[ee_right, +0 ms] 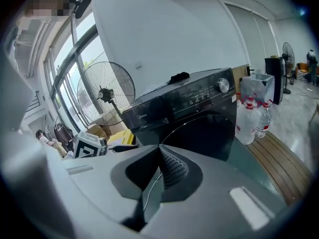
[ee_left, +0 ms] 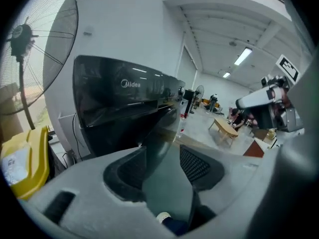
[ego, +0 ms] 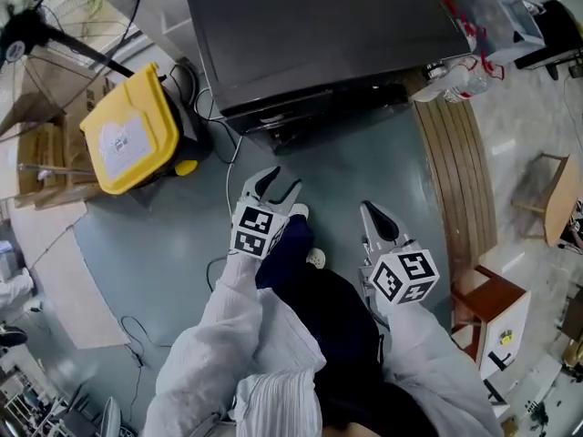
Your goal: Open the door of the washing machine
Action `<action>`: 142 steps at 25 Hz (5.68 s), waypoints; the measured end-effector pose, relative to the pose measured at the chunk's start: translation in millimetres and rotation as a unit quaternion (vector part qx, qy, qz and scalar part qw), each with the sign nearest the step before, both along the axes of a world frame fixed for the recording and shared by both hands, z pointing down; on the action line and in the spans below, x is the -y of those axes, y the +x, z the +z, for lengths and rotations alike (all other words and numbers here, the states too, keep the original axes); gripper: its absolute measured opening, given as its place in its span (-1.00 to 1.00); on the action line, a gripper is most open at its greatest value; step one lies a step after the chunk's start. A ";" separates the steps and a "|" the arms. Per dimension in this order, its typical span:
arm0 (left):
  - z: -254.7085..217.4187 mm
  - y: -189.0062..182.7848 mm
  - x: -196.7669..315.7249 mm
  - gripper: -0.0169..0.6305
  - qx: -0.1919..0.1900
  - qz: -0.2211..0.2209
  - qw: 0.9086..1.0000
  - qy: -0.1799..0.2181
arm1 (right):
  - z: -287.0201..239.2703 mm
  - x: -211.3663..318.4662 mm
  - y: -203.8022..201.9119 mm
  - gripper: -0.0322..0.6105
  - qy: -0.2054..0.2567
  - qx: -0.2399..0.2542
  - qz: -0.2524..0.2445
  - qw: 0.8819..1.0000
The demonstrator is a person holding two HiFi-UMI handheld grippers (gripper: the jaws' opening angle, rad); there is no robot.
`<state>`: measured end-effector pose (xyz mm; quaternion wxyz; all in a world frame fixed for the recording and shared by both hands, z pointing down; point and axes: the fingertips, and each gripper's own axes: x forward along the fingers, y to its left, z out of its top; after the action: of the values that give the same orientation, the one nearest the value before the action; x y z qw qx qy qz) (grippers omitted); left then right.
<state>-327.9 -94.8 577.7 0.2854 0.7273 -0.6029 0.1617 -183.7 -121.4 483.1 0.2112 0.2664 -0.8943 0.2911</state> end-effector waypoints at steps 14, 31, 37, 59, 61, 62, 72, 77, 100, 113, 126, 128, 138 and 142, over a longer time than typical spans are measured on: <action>103.8 -37.8 65.7 -0.27 0.042 0.052 0.996 -0.064 | 64.2 43.1 -40.2 -0.88 -0.039 -0.033 0.013 0.999; 136.1 -34.1 95.7 -0.49 0.075 0.071 0.991 -0.088 | 74.5 53.5 -29.8 -0.88 -0.044 -0.054 0.038 0.997; 138.1 -33.6 94.5 -0.51 0.094 0.077 0.989 -0.084 | 74.3 51.7 -27.8 -0.88 -0.041 -0.051 0.042 0.997; 140.0 6.7 65.0 -0.54 0.100 0.041 0.990 -0.085 | 84.3 19.7 44.0 -0.88 -0.051 -0.044 0.046 0.997; 140.2 19.9 57.0 -0.55 0.094 0.032 0.991 -0.086 | 84.9 18.7 57.9 -0.88 -0.051 -0.045 0.050 0.996; 140.4 27.6 53.4 -0.55 0.091 0.028 0.992 -0.086 | 85.0 18.1 65.0 -0.88 -0.050 -0.046 0.052 0.996; 144.2 95.9 19.8 -0.59 0.072 0.005 0.993 -0.093 | 88.6 -5.4 121.3 -0.88 -0.044 -0.040 0.055 0.997; 147.2 132.2 6.1 -0.62 0.056 -0.016 0.994 -0.096 | 90.2 -21.0 158.0 -0.88 -0.042 -0.035 0.063 0.997; 145.6 309.4 0.6 -0.57 0.002 -0.021 0.994 -0.107 | 109.4 -42.5 311.9 -0.88 -0.051 -0.011 0.183 0.982; 146.9 410.9 32.3 -0.52 -0.036 0.042 0.993 -0.106 | 123.6 -49.2 379.7 -0.88 -0.070 -0.008 0.263 0.962; 147.9 489.3 83.5 -0.55 -0.104 0.012 0.989 -0.100 | 131.5 -51.8 450.5 -0.88 -0.079 -0.013 0.349 0.934; 148.7 500.9 91.9 -0.55 -0.116 0.013 0.988 -0.104 | 133.7 -53.3 459.5 -0.88 -0.083 -0.014 0.361 0.929; 149.0 531.1 120.7 -0.57 -0.140 0.003 0.985 -0.101 | 133.7 -54.6 473.3 -0.88 -0.085 -0.007 0.395 0.915; 148.7 541.7 126.3 -0.58 -0.145 0.013 0.984 -0.104 | 133.8 -59.0 483.3 -0.88 -0.080 -0.012 0.404 0.911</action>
<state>213.8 -221.1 726.4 0.4416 0.7172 -0.5255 0.1205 299.6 -62.4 616.9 0.1069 0.5908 -0.6810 0.4193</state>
